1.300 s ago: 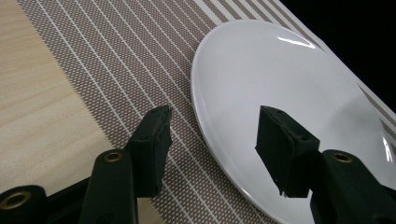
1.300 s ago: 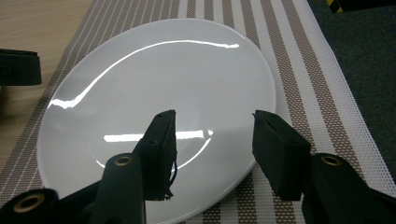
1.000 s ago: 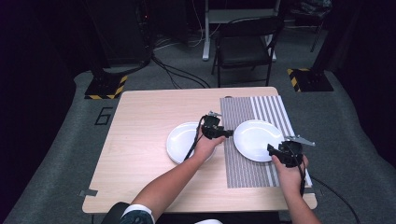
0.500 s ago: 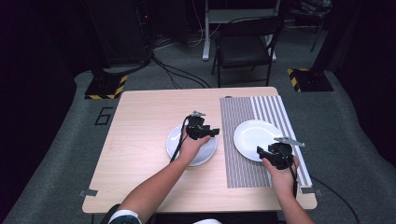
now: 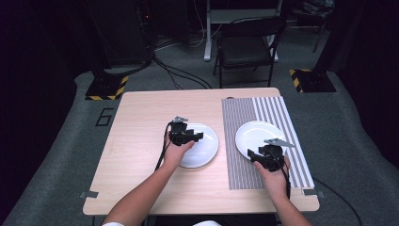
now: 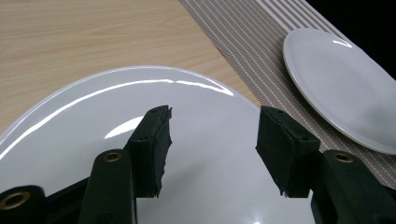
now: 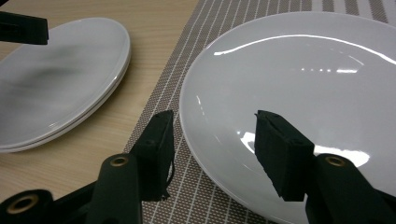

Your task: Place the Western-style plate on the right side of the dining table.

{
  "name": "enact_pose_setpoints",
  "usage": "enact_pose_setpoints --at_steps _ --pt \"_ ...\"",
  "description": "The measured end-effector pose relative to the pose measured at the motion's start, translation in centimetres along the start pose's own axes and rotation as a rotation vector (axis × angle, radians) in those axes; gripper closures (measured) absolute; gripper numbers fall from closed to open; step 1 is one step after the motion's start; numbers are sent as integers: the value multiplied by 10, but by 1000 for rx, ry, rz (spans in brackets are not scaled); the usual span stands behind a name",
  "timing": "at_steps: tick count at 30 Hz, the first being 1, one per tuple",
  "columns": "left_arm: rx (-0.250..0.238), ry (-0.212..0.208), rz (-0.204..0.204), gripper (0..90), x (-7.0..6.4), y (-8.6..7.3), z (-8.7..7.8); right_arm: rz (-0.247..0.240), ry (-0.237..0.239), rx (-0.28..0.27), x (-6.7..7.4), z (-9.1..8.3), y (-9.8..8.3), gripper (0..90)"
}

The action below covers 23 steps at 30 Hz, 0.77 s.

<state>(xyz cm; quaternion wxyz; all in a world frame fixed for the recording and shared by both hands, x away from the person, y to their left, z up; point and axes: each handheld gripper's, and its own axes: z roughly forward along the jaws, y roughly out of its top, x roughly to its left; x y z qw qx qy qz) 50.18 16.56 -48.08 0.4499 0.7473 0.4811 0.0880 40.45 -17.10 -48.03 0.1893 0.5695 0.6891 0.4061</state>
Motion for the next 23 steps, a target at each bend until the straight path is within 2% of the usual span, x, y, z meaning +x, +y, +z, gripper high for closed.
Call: enact_pose_setpoints --at_steps 5,10,14,18,19,20,22,23 --pt "-1 22 2 441 7 -7 -11 -21 14 7 5 6 -1 468" --pt "-2 58 11 438 17 -20 -30 -42 45 16 13 14 -4 462" --pt "-13 81 -10 438 28 -28 -44 -70 69 26 21 17 -5 456" --pt "-45 108 -64 429 40 -31 -60 -126 83 28 31 20 -6 450" --pt "-45 108 -64 425 40 -31 -60 -140 92 29 34 21 -6 448" --pt "-61 132 -63 422 46 -32 -68 -160 100 32 38 22 -6 445" --pt "-59 191 -35 415 53 -33 -73 -187 104 30 45 24 -7 443" --pt "-59 191 -35 413 53 -33 -73 -213 107 31 48 26 -8 442"
